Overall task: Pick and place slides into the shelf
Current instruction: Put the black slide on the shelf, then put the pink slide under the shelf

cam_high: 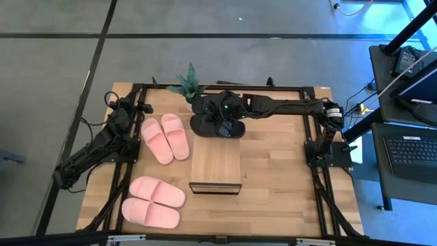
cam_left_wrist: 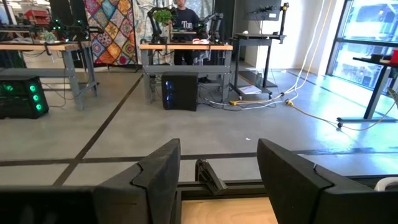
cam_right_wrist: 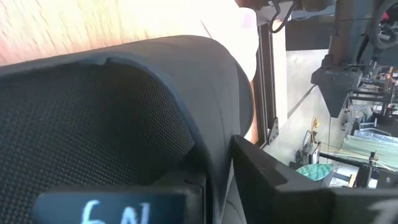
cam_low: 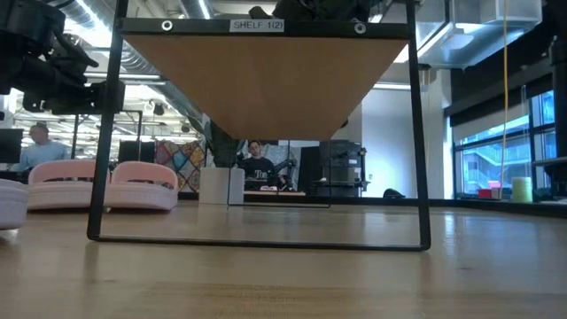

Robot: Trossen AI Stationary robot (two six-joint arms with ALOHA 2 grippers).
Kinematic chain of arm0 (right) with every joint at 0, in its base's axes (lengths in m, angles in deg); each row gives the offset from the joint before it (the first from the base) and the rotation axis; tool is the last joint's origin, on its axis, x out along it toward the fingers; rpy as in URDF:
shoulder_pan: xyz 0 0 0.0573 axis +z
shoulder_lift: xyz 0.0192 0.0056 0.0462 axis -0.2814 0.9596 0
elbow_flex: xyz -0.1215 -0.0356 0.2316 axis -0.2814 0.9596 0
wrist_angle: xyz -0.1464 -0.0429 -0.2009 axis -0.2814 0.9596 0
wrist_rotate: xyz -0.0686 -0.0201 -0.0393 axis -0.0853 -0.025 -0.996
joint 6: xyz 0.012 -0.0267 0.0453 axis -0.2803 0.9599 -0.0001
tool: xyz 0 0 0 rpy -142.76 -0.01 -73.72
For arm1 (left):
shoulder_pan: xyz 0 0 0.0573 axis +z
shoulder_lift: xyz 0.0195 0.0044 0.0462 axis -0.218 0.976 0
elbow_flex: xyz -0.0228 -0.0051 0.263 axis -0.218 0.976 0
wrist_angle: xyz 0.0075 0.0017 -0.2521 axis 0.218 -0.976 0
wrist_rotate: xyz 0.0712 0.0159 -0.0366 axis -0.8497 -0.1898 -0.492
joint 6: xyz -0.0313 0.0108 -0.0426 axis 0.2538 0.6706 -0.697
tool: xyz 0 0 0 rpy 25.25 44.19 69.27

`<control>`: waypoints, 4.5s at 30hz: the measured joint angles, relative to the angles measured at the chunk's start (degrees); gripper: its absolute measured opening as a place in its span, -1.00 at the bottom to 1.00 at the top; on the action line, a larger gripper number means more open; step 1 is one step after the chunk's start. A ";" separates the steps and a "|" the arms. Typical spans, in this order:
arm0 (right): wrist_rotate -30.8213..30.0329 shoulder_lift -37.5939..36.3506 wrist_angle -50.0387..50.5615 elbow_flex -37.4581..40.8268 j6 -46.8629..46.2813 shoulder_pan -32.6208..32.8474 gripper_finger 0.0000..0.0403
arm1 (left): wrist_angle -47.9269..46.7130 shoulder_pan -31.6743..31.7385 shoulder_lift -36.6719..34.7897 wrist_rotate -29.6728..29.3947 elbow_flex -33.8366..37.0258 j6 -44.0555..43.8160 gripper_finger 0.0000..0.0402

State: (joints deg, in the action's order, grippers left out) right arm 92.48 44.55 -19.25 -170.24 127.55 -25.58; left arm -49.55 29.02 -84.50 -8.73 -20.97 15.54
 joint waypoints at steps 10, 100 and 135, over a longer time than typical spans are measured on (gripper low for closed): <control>0.92 0.00 0.07 0.00 -0.54 -0.02 -0.69 | 0.00 0.02 -0.01 0.00 0.01 0.00 0.02; -3.12 -1.64 13.02 -4.20 -17.72 -0.07 0.02 | -0.02 0.02 0.00 -0.44 0.00 0.50 0.02; -10.96 -20.87 20.71 2.35 -77.78 2.84 0.01 | 0.57 0.00 0.00 27.04 0.11 0.46 0.02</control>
State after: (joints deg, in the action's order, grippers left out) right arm 81.52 23.68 1.45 -167.88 49.77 -22.74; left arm -48.97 29.02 -84.50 18.31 -20.87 15.99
